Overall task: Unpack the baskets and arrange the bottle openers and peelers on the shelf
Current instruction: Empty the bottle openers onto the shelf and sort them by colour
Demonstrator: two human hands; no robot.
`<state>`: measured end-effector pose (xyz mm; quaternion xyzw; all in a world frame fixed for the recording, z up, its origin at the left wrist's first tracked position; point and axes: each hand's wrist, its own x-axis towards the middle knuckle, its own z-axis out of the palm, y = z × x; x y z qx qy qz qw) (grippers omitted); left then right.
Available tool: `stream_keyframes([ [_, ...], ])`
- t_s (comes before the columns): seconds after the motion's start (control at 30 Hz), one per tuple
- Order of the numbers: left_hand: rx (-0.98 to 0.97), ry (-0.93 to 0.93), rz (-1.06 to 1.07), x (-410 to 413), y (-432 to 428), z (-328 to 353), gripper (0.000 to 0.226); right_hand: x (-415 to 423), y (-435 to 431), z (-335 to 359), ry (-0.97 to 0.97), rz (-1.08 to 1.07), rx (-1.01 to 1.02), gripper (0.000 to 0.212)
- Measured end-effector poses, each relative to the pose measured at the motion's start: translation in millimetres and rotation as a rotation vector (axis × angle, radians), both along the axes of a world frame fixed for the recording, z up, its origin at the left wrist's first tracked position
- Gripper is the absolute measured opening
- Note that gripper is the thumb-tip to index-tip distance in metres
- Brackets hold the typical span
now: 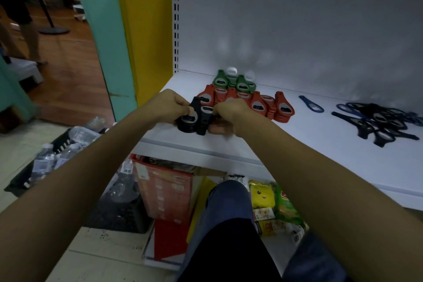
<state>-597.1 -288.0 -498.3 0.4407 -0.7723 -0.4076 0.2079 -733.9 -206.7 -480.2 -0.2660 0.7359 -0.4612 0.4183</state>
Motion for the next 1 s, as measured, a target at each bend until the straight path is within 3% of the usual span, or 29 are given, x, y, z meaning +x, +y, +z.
stream_keyframes([
  [0.07, 0.005, -0.007, -0.001, 0.0, -0.3, 0.2, 0.015, 0.4, 2.0, -2.5, -0.025, -0.008, -0.018, 0.008],
  [0.17, 0.01, -0.022, 0.003, 0.6, 0.8, 1.8, 0.017, 1.2, 1.3, -6.6, 0.002, -0.009, -0.017, 0.023],
  [0.3, -0.044, -0.105, -0.001, -0.3, 2.8, 6.7, 0.025, -2.8, 3.0, -7.3, 0.099, -0.004, -0.016, 0.017],
  [0.4, -0.415, -0.241, 0.077, -7.6, 10.8, 14.3, 0.034, -13.7, 12.9, -7.8, 0.438, 0.01, -0.079, 0.016],
  [0.5, -0.707, -0.146, 0.049, -34.9, 28.1, 24.1, 0.04, -29.5, 36.6, -7.8, 0.822, 0.022, -0.167, 0.02],
  [0.6, -0.846, -0.08, -0.082, -87.6, 50.2, 29.6, 0.041, -61.7, 66.7, -6.3, 1.094, -0.07, -0.16, 0.014],
  [0.83, -0.805, 0.085, -0.43, -219.1, 106.1, 11.9, 0.063, -183.5, 147.1, -16.2, 1.028, -0.407, 0.006, 0.025],
  [1.0, -0.507, 0.149, -0.518, -297.6, 133.8, -16.6, 0.066, -239.5, 181.8, -31.4, 1.005, -0.436, 0.047, 0.025],
])
